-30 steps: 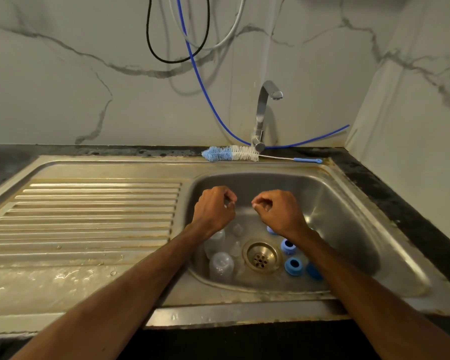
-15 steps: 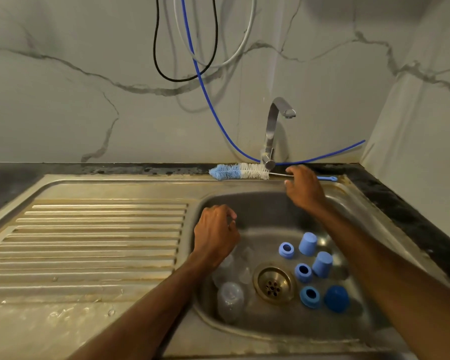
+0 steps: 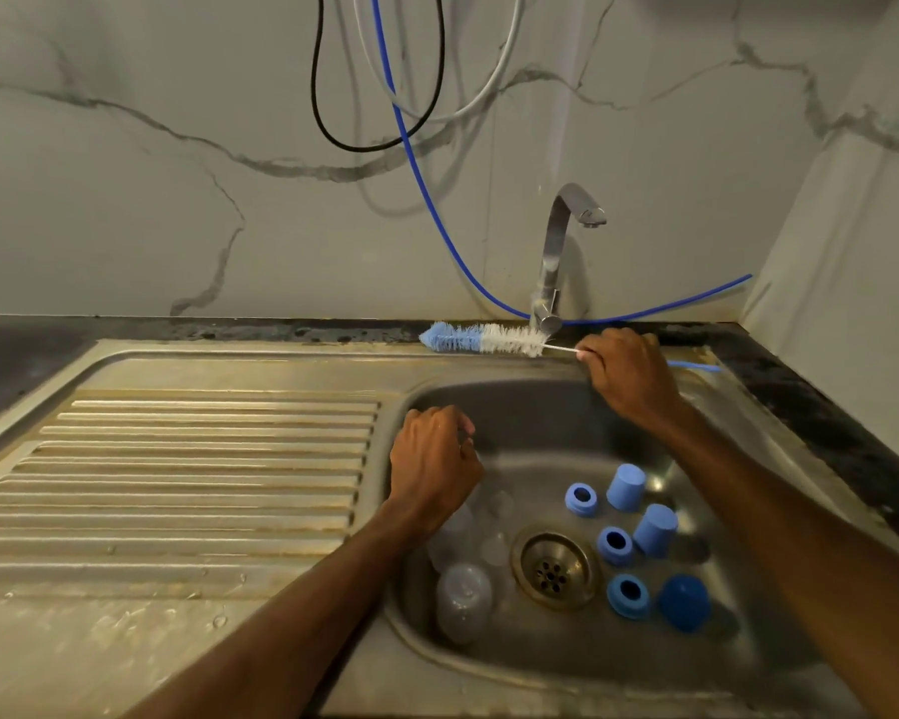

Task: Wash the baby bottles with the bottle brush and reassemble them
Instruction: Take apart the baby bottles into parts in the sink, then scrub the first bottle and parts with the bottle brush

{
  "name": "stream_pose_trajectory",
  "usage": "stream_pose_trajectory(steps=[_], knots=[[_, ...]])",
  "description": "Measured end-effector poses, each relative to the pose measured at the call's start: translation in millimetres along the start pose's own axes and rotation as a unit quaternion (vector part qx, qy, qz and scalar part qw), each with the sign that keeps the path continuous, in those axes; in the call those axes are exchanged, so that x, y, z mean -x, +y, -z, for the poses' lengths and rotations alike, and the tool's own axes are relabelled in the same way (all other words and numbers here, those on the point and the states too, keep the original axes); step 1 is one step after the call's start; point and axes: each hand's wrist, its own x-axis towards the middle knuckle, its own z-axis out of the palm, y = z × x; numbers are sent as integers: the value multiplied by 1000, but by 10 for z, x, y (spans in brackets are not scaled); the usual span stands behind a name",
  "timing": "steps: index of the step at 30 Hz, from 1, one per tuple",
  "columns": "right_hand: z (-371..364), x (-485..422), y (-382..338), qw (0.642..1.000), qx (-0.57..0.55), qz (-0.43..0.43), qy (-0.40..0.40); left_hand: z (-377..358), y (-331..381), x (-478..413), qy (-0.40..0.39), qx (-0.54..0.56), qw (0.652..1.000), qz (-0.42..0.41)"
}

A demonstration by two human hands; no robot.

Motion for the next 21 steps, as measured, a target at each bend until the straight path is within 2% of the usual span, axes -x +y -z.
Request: stream_pose_trajectory(steps=[6, 10, 13, 21], knots=[[253, 576, -182, 985, -168, -42, 13, 20, 97, 23, -99, -98, 990, 11], [420, 886, -367, 971, -223, -74, 50, 12, 284, 19, -166, -151, 974, 9], [454, 986, -436, 959, -262, -97, 49, 2, 340, -20, -228, -201, 952, 21], [415, 1012, -361, 941, -304, -145, -26, -168, 258, -75, -225, -173, 957, 64]])
